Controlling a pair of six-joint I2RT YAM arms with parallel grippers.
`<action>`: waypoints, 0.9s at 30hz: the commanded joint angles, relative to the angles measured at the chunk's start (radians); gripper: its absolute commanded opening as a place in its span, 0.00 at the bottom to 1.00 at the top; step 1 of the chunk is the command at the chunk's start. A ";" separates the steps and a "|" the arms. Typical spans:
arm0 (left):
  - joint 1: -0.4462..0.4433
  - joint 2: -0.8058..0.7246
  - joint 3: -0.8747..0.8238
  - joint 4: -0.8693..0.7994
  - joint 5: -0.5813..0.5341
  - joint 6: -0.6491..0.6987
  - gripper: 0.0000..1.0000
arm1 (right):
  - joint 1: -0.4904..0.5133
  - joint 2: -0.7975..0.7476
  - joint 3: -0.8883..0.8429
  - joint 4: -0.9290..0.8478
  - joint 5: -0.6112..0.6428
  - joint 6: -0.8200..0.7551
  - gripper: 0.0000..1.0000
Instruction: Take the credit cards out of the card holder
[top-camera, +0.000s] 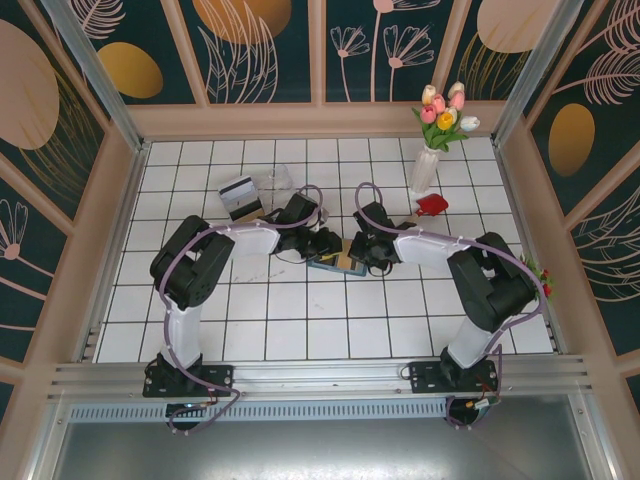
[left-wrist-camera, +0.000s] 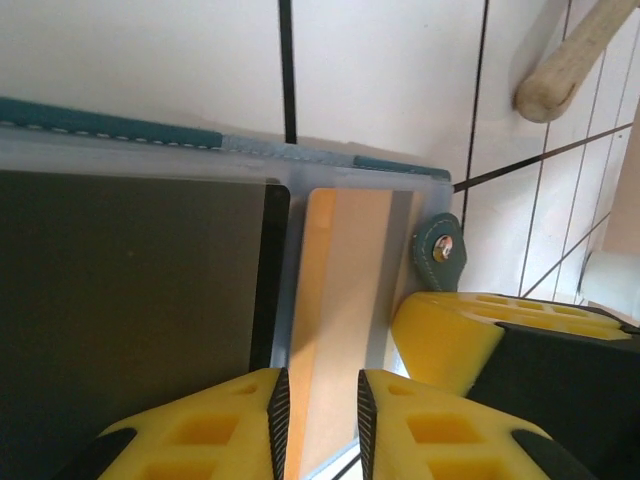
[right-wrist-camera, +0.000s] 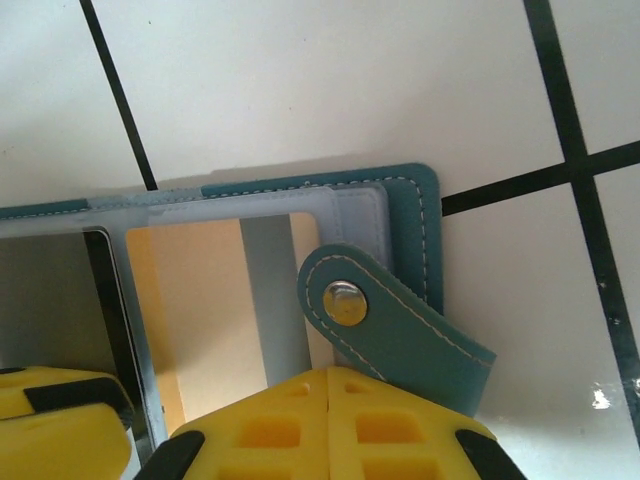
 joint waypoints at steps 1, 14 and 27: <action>-0.004 0.021 0.025 -0.019 0.019 0.004 0.28 | -0.010 0.029 -0.023 0.007 -0.012 -0.020 0.09; -0.003 0.056 0.043 -0.101 -0.013 0.045 0.31 | -0.027 0.063 -0.050 0.020 -0.029 -0.021 0.09; -0.002 0.061 0.052 -0.101 0.012 0.066 0.30 | -0.027 0.102 -0.065 0.033 -0.049 -0.024 0.08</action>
